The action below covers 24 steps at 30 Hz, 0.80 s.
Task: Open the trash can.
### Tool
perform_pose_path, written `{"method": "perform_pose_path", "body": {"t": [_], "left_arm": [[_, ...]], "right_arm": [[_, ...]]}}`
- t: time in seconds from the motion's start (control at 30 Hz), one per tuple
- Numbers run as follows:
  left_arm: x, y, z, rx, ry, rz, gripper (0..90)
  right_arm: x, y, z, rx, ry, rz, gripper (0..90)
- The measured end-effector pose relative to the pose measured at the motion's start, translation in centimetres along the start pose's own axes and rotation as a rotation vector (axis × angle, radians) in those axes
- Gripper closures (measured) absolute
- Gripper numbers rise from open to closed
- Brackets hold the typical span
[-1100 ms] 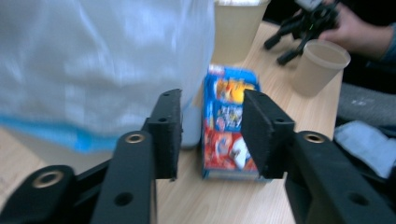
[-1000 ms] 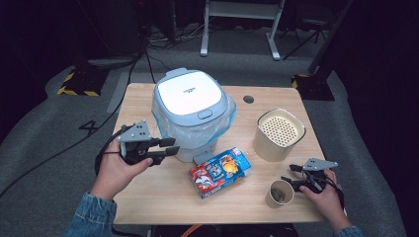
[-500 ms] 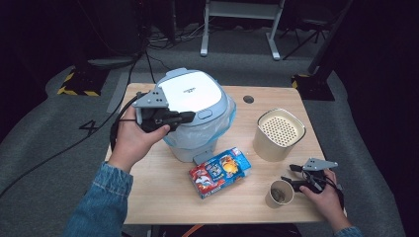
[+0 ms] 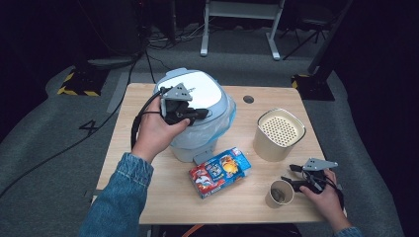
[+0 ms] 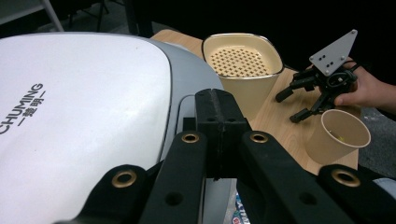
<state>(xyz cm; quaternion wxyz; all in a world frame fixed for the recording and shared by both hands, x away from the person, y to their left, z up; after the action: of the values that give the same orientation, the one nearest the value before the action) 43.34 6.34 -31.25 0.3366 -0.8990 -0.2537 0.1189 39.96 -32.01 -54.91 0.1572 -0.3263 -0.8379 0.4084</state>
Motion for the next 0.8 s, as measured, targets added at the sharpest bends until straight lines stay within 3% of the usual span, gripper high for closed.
{"method": "perform_pose_path", "body": {"t": [0.13, 0.3, 0.43, 0.53, 0.57, 0.63, 0.8], "left_arm": [[-0.1, 0.1, 0.1, 0.017, -0.009, 0.004, 90.0], [-0.3, 0.2, 0.0, 0.034, 0.005, -0.039, 90.0], [-0.5, 0.3, 0.0, 0.02, 0.003, -0.01, 90.0], [-0.6, 0.4, 0.0, 0.013, 0.004, -0.025, 89.6], [-0.7, 0.4, -0.1, 0.003, -0.004, -0.006, 85.2], [-1.0, 0.2, -0.2, -0.022, -0.01, -0.016, 68.5], [-2.2, -1.3, 0.6, -0.04, 0.015, -0.006, 55.4]], "right_arm": [[0.0, 0.0, 0.0, 0.0, -0.001, 0.0, 33.1], [0.0, 0.0, 0.0, 0.0, 0.0, 0.0, 33.1], [0.0, 0.0, 0.0, 0.001, 0.001, 0.0, 33.1], [0.0, 0.0, 0.0, 0.0, 0.001, -0.001, 33.1], [0.0, 0.0, 0.0, 0.0, 0.001, -0.002, 33.1], [0.0, 0.0, 0.0, 0.001, 0.001, -0.001, 33.1], [0.1, 0.0, 0.1, 0.006, -0.012, -0.004, 29.1]]}}
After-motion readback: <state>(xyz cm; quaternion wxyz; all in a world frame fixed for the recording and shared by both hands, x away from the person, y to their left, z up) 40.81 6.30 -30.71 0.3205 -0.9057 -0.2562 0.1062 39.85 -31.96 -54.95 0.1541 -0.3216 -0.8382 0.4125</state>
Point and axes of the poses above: each handheld gripper's, and its own axes: y roughly forward along the jaws, z roughly out of its underside, x roughly to its left, the point moved 7 cm from there along y, roughly forward along the jaws, and after that the axes turned 11 degrees about x, right-handed, at the moved point
